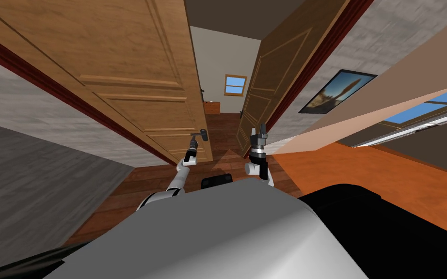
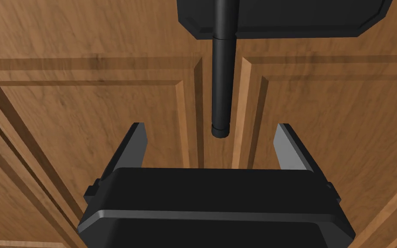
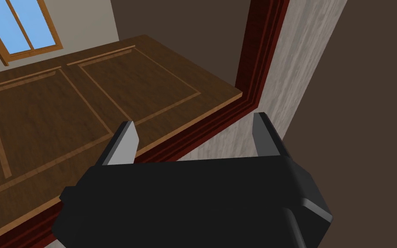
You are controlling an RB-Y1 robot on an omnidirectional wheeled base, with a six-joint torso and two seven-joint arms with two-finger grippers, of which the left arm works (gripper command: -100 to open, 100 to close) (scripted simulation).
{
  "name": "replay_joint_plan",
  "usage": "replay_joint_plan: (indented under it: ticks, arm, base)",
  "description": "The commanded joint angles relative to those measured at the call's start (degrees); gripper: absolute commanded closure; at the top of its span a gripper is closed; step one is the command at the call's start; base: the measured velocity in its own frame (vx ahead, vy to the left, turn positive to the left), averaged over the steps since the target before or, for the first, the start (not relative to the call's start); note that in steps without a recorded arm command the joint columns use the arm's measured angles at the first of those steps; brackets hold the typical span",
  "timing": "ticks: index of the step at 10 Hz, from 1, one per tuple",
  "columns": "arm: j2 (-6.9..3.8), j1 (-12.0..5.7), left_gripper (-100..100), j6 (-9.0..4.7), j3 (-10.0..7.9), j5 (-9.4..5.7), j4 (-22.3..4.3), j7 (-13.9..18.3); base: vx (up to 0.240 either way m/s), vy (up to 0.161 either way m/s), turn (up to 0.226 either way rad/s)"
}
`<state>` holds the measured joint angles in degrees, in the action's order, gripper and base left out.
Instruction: Push the door open
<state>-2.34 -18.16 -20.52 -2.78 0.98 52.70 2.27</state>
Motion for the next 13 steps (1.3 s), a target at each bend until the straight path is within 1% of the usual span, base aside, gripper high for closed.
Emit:
replay_joint_plan:
  ticks: [1,2,4,6,7,8,13]
  arm:
    - [-0.33,-0.18,-100,-0.49,-0.21,-0.07,-0.62,-0.05]
    - [-0.38,-0.21,-100,-0.59,-0.33,-0.11,-0.73,-0.06]
    - [-0.16,-0.26,-100,-0.79,-0.56,-0.19,-0.95,-0.09]
    - [0.63,-0.32,-100,-1.00,-0.80,-0.27,-1.18,-0.12]
    - [0.40,-0.35,-100,-1.05,-0.75,-0.25,-1.29,-0.13]
    - [0.40,-0.35,100,-1.05,-0.75,-0.25,-1.29,-0.13]
    - [0.40,-0.35,100,-1.05,-0.75,-0.25,-1.29,-0.13]
  base:
    - [0.172,-0.004,-0.018]
    - [0.196,-0.014,-0.026]
    - [0.206,-0.019,-0.021]
    - [0.205,-0.022,-0.021]
    - [0.088,-0.015,0.000]
    - [-0.011,0.003,0.007]
    - [-0.010,0.002,-0.005]
